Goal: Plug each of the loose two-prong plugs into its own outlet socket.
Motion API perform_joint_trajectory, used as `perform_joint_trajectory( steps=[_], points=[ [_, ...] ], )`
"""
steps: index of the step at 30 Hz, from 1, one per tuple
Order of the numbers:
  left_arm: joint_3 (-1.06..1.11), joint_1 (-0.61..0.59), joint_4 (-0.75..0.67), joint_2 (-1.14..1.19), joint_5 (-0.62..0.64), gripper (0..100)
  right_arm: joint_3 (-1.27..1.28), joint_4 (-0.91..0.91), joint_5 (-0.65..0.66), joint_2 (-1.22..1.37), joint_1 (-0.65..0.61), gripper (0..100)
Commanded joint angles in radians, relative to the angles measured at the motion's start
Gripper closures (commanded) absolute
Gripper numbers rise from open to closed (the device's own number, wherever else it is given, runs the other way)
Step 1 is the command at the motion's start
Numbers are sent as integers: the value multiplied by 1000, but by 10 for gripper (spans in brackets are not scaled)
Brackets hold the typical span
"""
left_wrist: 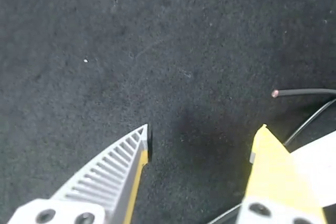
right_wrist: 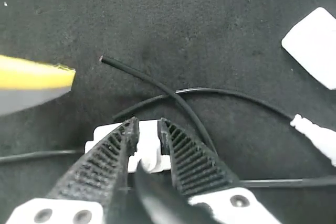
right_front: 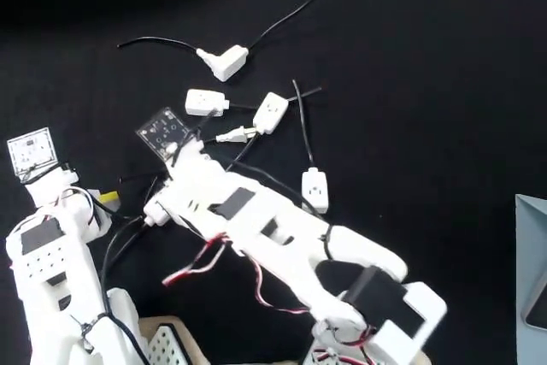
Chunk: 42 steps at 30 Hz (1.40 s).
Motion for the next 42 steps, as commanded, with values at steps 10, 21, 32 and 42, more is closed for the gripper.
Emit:
perform_joint_trajectory(
  steps=[10, 21, 32, 42],
  points=[
    [-4, -10, -15, -18, 11, 690, -183, 190, 9, 87, -8, 986],
    [-4, -10, -15, -18, 9, 690, -179, 137, 9, 96, 26, 987],
    [-4, -10, -15, -18, 9, 690, -180, 138, 9, 142, 37, 987],
    [-4, -10, -15, -18, 9, 690, -177, 132, 12, 217, 17, 987]
  ],
)
